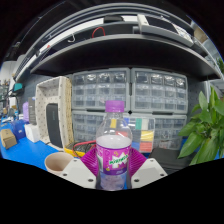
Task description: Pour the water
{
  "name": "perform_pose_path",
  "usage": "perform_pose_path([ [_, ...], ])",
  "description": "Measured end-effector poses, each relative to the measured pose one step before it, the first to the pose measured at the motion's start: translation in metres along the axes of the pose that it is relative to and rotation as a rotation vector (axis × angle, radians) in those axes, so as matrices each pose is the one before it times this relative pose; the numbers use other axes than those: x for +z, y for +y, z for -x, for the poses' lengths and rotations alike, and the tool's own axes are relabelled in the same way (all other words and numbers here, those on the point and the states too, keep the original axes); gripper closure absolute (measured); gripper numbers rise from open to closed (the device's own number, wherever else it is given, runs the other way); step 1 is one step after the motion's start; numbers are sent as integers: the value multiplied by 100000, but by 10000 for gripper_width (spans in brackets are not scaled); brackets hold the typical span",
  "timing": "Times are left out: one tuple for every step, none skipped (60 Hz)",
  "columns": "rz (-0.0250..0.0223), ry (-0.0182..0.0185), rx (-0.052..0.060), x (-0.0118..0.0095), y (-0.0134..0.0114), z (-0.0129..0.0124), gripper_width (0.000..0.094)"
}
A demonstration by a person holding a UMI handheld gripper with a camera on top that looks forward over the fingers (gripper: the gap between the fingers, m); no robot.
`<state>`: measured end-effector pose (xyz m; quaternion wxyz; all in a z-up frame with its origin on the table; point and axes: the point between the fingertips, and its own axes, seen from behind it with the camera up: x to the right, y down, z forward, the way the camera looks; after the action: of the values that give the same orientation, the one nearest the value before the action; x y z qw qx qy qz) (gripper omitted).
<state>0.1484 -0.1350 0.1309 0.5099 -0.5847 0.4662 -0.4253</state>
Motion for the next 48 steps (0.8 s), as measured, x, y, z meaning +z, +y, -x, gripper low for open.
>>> perform_pose_path([
  [40,240,40,-22,19,87,566],
  [28,-46,-79,-13,-25,-37,557],
  [98,-37,-88,8,10,-28,537],
  [-48,-13,-60,4,-17,3,525],
  [-1,-36,-36,-4,-27,13,509],
  [-121,-43,15,23,-20,0,494],
  [-99,28,-6,15,-20,-20,481],
  [-240,169,-51,42,7,12,466],
  [-90,-107,-215,-24,8,24,457],
  [68,-25,-312,-27,27,-4,445],
  [243,138,-343,-52,58,-33,437],
  [740,259,-158,-77,165,-69,418],
  [969,304,33,-80,203,-67,382],
  [1197,435,35,-143,216,-140,326],
  [798,790,51,-86,226,-146,281],
  [717,838,174,-192,221,-103,235],
  [592,781,87,-230,133,-124,190],
  [302,743,32,-257,91,-84,144],
  [114,399,-96,-310,84,-56,126],
  [142,319,-69,-349,107,-30,104],
  [196,637,124,-396,117,-95,95],
  [166,725,161,-450,96,-168,90],
  [9,791,393,-454,83,-162,82],
  [43,817,353,-507,89,-121,80],
  [87,693,328,-528,91,-79,80],
  [91,554,370,-547,146,-58,81],
  [261,414,352,-590,175,-10,82],
  [415,292,368,-614,212,23,82],
  [463,195,331,-630,224,58,82],
  [468,37,342,-644,246,96,84],
  [626,-16,401,-679,231,139,87],
  [411,-26,457,-689,279,38,87],
  [544,-61,607,-682,303,188,88],
  [536,-104,607,-643,325,209,86],
  [524,-160,668,-641,329,219,83],
  [529,-106,769,-642,316,243,82],
  [475,-232,734,-647,302,281,81],
  [439,-251,691,-622,276,283,82],
  [508,-142,674,-603,198,346,80],
  [255,-219,551,-559,251,269,82],
  [429,101,429,-624,361,172,82],
  [549,310,526,-539,349,166,80],
  [539,289,556,-515,327,167,81],
  [257,129,498,-483,240,233,81],
  [-17,-39,407,-466,207,254,81],
  [-169,-32,393,-452,172,289,81],
  [-92,-80,222,-409,185,304,82],
  [38,-90,21,-382,187,274,80],
])
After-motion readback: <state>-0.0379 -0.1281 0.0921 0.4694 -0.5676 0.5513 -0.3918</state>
